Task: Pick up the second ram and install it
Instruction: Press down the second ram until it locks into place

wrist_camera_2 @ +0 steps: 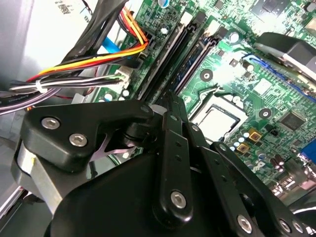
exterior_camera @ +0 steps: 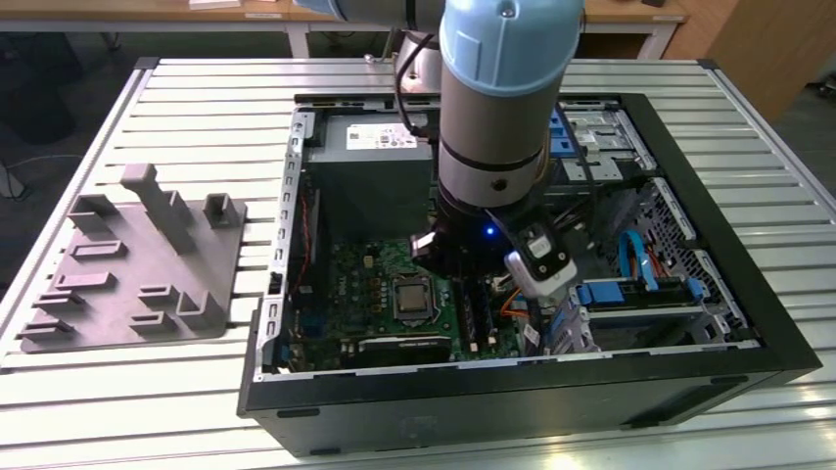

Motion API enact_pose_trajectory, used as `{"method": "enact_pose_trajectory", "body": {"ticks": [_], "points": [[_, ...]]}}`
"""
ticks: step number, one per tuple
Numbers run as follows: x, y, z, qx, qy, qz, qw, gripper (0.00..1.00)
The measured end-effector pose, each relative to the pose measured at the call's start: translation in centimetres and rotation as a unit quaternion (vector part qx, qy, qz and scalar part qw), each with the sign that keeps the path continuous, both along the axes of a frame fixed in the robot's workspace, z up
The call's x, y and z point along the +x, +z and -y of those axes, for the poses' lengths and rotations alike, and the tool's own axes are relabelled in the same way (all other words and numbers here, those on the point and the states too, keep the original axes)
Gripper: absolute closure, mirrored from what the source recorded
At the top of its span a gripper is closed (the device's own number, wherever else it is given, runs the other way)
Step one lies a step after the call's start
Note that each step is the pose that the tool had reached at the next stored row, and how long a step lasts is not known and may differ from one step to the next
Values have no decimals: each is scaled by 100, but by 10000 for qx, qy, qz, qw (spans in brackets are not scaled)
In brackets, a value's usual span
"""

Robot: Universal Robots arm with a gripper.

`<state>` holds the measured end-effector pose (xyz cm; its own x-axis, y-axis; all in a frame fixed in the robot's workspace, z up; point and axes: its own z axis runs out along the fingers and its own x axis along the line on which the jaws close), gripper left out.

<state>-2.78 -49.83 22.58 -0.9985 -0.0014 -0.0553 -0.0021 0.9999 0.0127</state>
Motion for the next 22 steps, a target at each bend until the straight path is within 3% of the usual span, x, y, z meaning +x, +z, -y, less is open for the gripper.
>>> {"method": "enact_pose_trajectory", "body": {"ticks": [22], "points": [[0,-82,63,-2,0,-1,10000,90]]}}
